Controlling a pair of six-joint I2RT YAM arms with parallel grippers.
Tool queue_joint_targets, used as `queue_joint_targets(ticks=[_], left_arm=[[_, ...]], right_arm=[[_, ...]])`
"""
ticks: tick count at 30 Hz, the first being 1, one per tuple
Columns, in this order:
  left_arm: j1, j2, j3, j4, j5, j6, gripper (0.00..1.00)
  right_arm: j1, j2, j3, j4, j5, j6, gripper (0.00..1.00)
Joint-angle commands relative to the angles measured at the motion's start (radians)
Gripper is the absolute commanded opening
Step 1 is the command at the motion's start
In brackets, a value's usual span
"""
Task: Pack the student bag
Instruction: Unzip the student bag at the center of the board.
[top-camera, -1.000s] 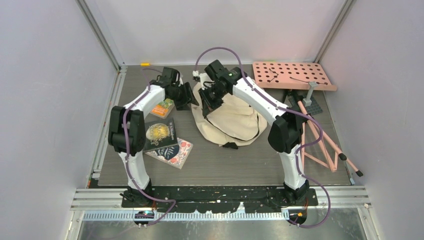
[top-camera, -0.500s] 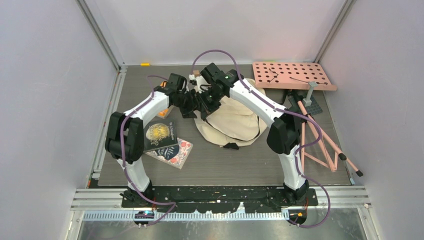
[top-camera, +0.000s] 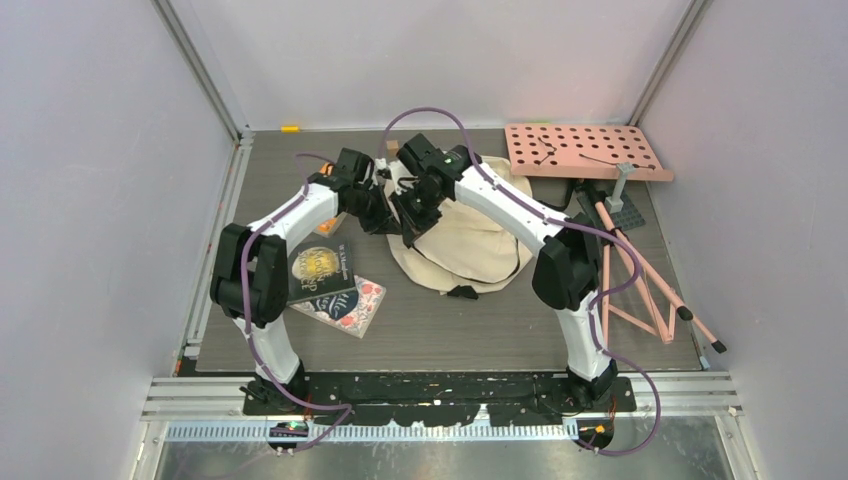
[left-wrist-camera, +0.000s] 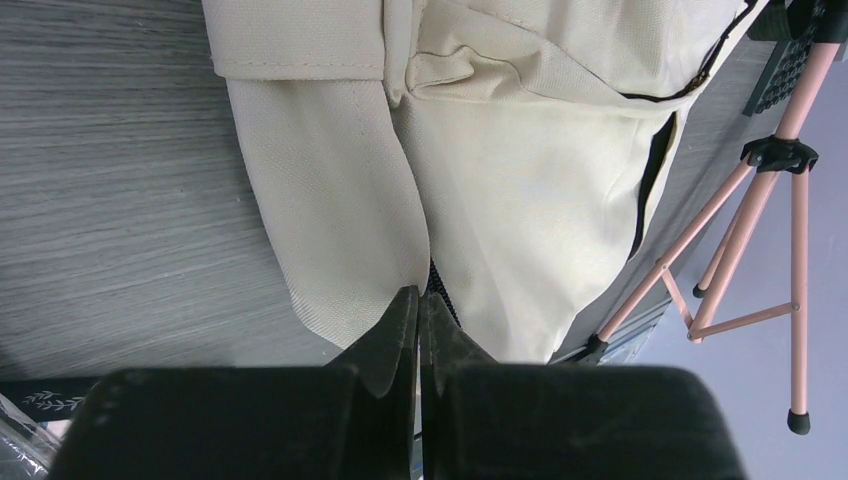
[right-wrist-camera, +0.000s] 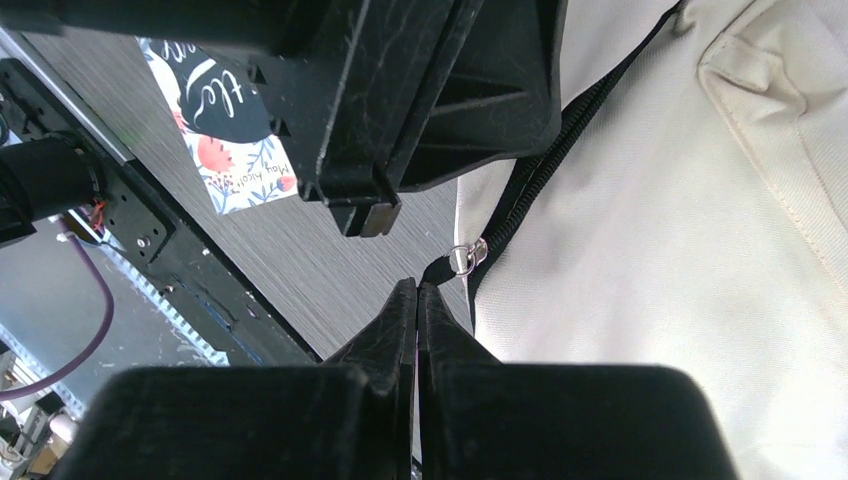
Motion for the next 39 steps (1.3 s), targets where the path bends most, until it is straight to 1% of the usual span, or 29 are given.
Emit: queue_joint_targets(ticks=[1, 9, 19, 27, 33, 39], left_arm=[[-0.002, -0.026, 0.013, 0.029, 0.027, 0.003, 0.00], [0.010, 0.017, 0.085, 0.034, -0.010, 0.020, 0.00], [0.064, 0.099, 0.193, 0.003, -0.044, 0.084, 0.00], [0.101, 0.167, 0.295, -0.018, -0.079, 0.129, 0.00], [0.140, 0.211, 0.354, -0.011, -0.106, 0.131, 0.00], [0.153, 0.281, 0.447, -0.007, -0.098, 0.141, 0.00]], right_arm=[[0.018, -0.055, -0.023, -0.006, 0.029, -0.023, 0.01], [0.039, -0.124, -0.122, -0.010, 0.077, -0.025, 0.01], [0.043, -0.222, -0.275, 0.012, 0.146, -0.026, 0.01], [0.043, -0.231, -0.286, -0.014, 0.156, -0.034, 0.00], [0.043, -0.241, -0.301, -0.027, 0.177, -0.042, 0.01], [0.042, -0.252, -0.314, -0.033, 0.194, -0.057, 0.00]])
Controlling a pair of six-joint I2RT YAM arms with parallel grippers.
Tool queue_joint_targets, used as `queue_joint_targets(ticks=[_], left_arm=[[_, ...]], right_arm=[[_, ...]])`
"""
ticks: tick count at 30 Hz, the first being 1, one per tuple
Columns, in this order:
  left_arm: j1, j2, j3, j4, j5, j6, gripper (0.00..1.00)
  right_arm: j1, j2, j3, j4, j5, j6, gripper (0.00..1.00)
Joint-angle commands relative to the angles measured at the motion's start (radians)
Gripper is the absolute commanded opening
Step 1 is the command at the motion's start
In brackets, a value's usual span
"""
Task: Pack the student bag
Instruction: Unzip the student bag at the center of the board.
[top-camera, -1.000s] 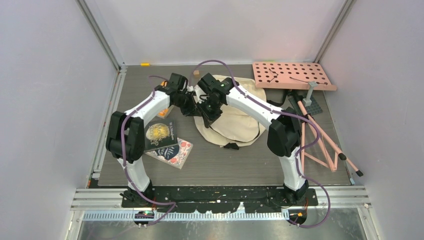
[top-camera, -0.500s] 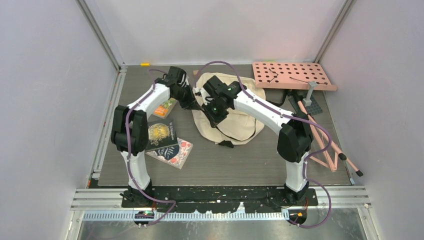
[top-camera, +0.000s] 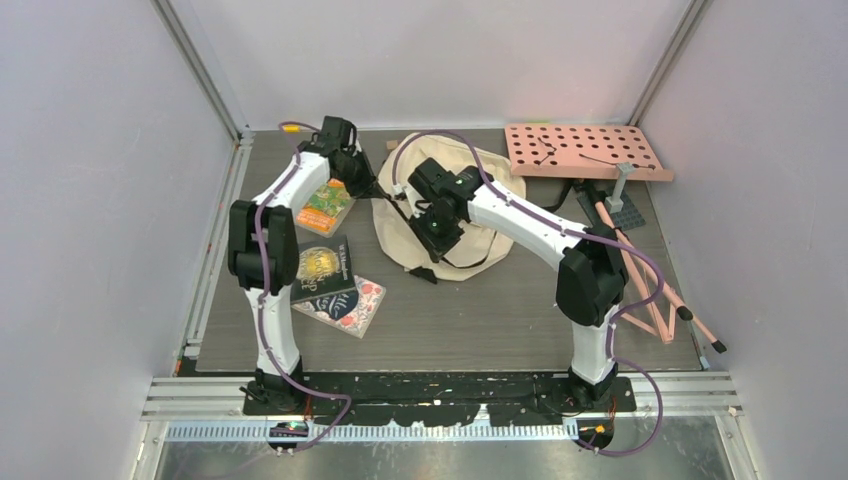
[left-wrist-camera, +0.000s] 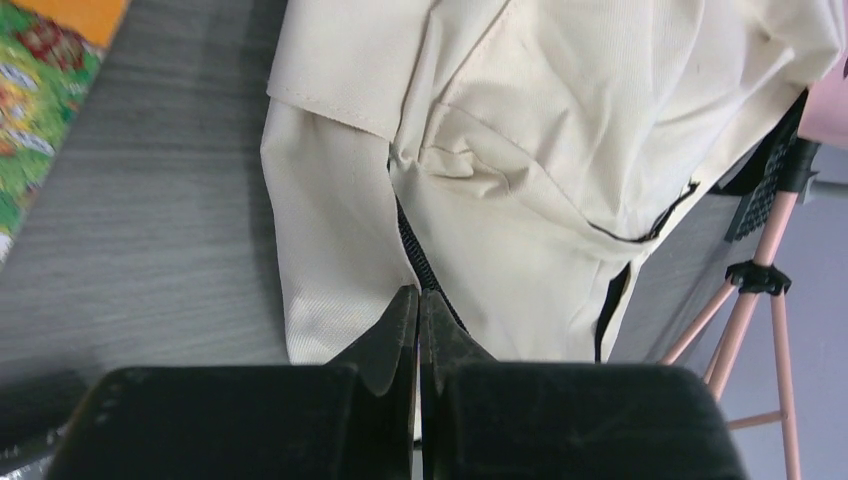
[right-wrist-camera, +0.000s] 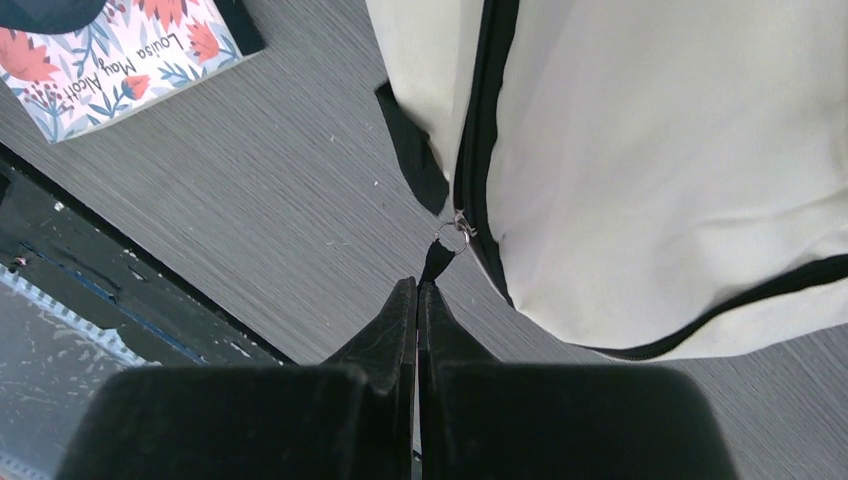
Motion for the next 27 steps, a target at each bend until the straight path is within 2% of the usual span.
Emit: queue_joint_targets(ticks=[1, 7, 9, 12, 13, 15, 21, 27], left_arm=[[0.018, 0.049, 0.102, 0.075, -0.047, 0.035, 0.00], [0.020, 0.050, 0.151, 0.048, -0.077, 0.075, 0.00], [0.020, 0.022, 0.143, 0.038, -0.078, 0.079, 0.14], [0.020, -0.042, 0.105, 0.026, -0.092, 0.081, 0.45], [0.020, -0.071, 0.082, 0.026, -0.099, 0.077, 0.52], [0.019, -0.129, 0.015, 0.031, -0.104, 0.060, 0.59], [-0.009, -0.286, -0.187, 0.042, -0.095, -0.050, 0.63], [-0.099, -0.357, -0.340, 0.110, -0.052, -0.186, 0.65]], right_arm=[[0.014, -0.077, -0.004, -0.068, 0.003, -0.021, 0.00], [0.013, -0.061, 0.016, -0.063, 0.010, -0.028, 0.01], [0.013, -0.052, 0.028, -0.056, 0.008, -0.030, 0.00], [0.013, -0.023, 0.065, -0.053, -0.001, -0.031, 0.01], [0.013, -0.016, 0.088, -0.053, -0.006, -0.030, 0.01], [0.013, 0.004, 0.121, -0.051, -0.014, -0.027, 0.01], [0.013, 0.037, 0.165, -0.051, -0.036, -0.031, 0.01], [0.013, 0.038, 0.167, -0.047, -0.049, -0.031, 0.01]])
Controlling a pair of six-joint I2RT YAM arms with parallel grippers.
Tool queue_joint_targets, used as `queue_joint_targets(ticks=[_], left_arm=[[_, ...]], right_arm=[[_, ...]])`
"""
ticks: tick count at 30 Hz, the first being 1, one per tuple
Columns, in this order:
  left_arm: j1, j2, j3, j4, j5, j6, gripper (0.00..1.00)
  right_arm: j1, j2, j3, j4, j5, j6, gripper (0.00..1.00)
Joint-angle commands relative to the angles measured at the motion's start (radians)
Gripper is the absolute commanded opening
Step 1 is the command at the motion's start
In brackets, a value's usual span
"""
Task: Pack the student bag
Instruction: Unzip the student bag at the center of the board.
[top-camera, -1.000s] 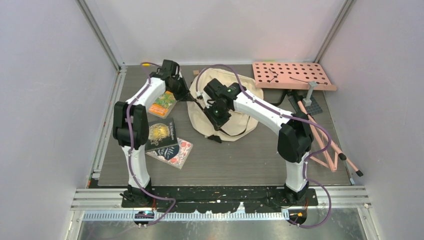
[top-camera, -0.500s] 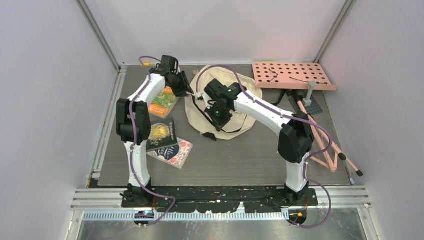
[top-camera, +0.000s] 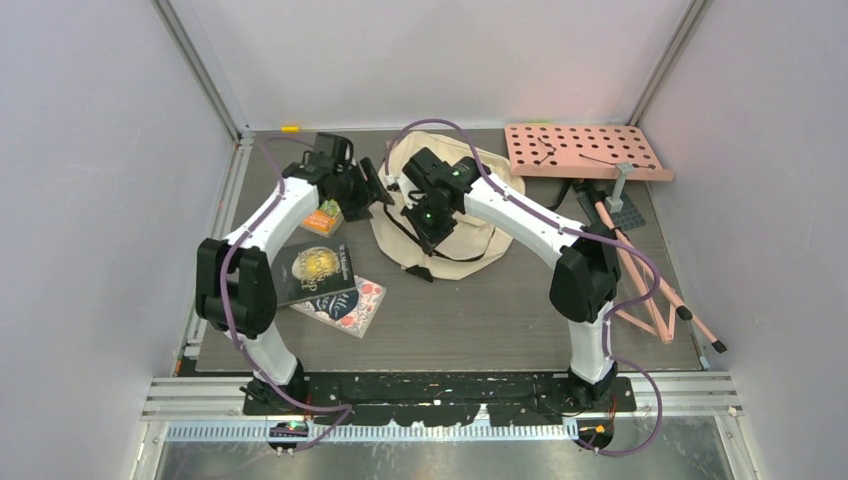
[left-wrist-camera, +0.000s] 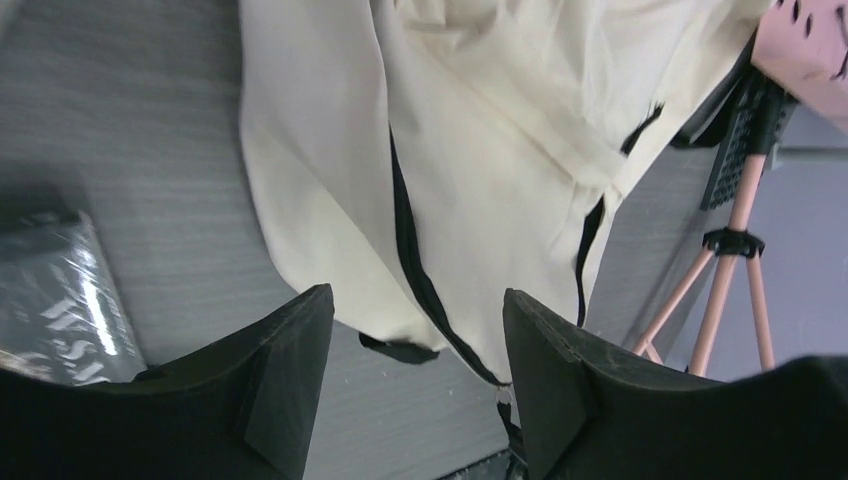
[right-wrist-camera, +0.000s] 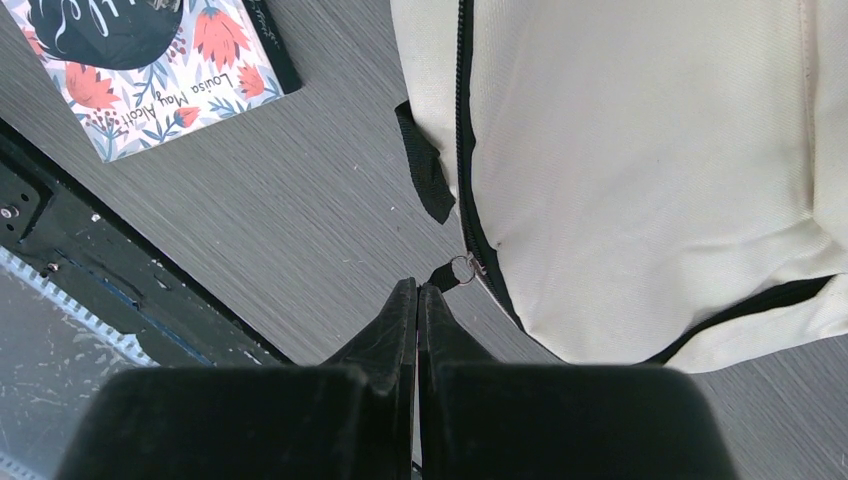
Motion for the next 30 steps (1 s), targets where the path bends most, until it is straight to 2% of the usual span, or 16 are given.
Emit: queue_joint_targets(ticks=[1, 4, 9, 13, 20, 30], left_arm=[[-0.074, -0.037, -0.095, 0.089, 0.048, -0.131, 0.65], [-0.102, -0.021, -0.125, 0.139, 0.099, -0.174, 0.65], [-0.106, 0.028, -0.097, 0.101, 0.108, -0.156, 0.62], [-0.108, 0.046, -0.102, 0.108, 0.107, -0.138, 0.44], [-0.107, 0.040, -0.088, 0.112, 0.096, -0.125, 0.01], [-0.083, 0.040, -0.047, 0.083, 0.084, -0.093, 0.00]], right_arm=[[0.008, 0.001, 0.043, -0.004, -0.040, -0.008, 0.01], [0.008, -0.006, 0.033, 0.001, -0.049, -0.008, 0.00], [0.008, -0.015, 0.025, 0.016, -0.062, -0.005, 0.01], [0.008, -0.020, 0.018, 0.026, -0.065, 0.001, 0.01], [0.008, -0.030, -0.004, 0.029, -0.025, 0.004, 0.01], [0.008, -0.127, -0.112, 0.059, 0.146, 0.045, 0.01]])
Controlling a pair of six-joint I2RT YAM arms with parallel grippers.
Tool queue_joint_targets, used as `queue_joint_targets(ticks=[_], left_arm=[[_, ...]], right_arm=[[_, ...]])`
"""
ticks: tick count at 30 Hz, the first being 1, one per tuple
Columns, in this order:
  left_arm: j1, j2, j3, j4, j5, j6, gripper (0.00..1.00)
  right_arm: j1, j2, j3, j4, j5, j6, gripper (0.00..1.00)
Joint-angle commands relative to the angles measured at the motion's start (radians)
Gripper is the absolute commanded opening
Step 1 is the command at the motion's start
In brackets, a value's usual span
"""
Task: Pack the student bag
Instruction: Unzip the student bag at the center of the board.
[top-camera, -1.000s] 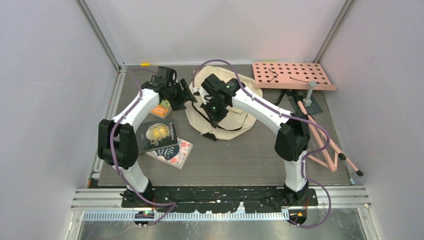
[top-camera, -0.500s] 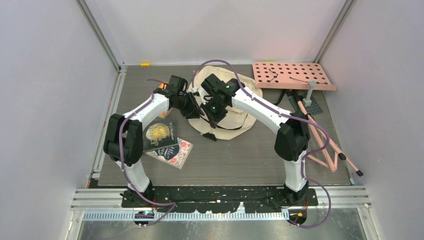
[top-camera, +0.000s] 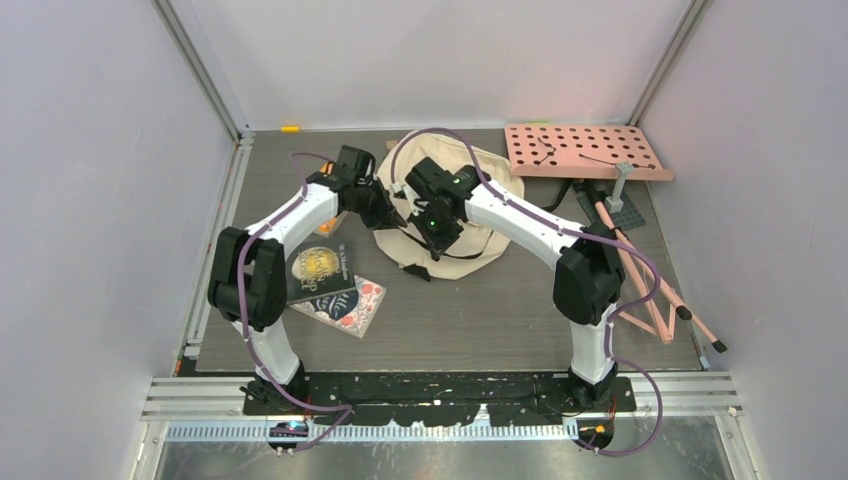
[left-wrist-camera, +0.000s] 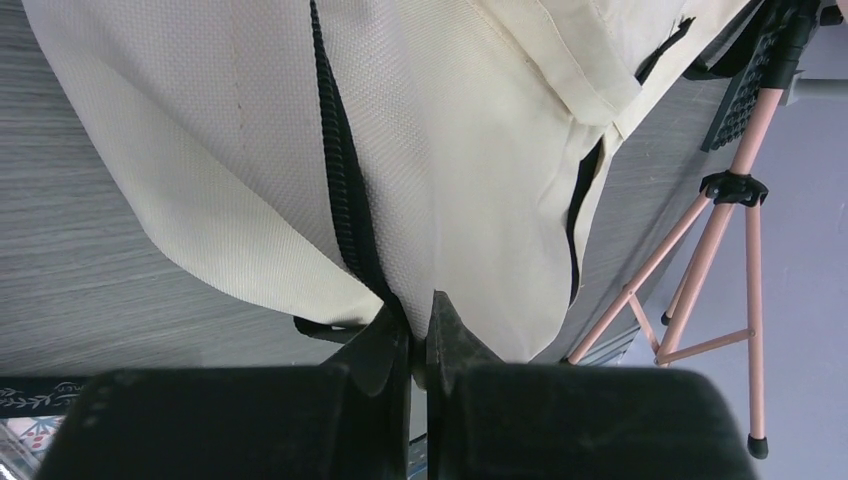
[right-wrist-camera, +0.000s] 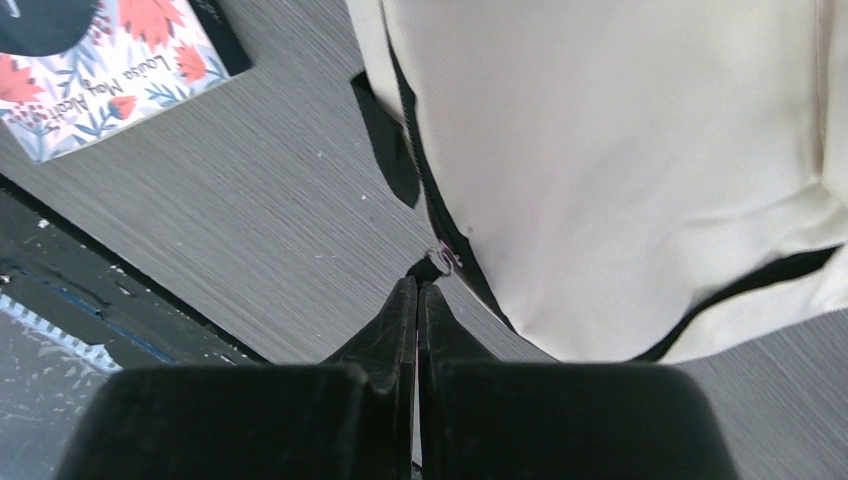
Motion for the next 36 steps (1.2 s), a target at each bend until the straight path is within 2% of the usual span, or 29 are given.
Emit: queue_joint_targets(ticks=[1, 13, 25, 36], left_arm=[[0.029, -0.020, 0.039, 0.012, -0.009, 0.034, 0.00], [0.075, -0.053, -0.019, 0.006, -0.015, 0.055, 0.00], [0.110, -0.084, -0.077, -0.006, -0.019, 0.089, 0.00], [0.115, -0.154, -0.137, -0.022, -0.050, 0.232, 0.00]], right_arm=[[0.007, -0.123, -0.037, 0.037, 0.131, 0.035, 0.01], [-0.011, -0.200, -0.109, 0.029, 0.295, 0.087, 0.01], [-0.073, -0.240, -0.202, 0.025, 0.332, 0.121, 0.00], [-0.171, -0.242, -0.263, 0.056, 0.299, 0.145, 0.01]])
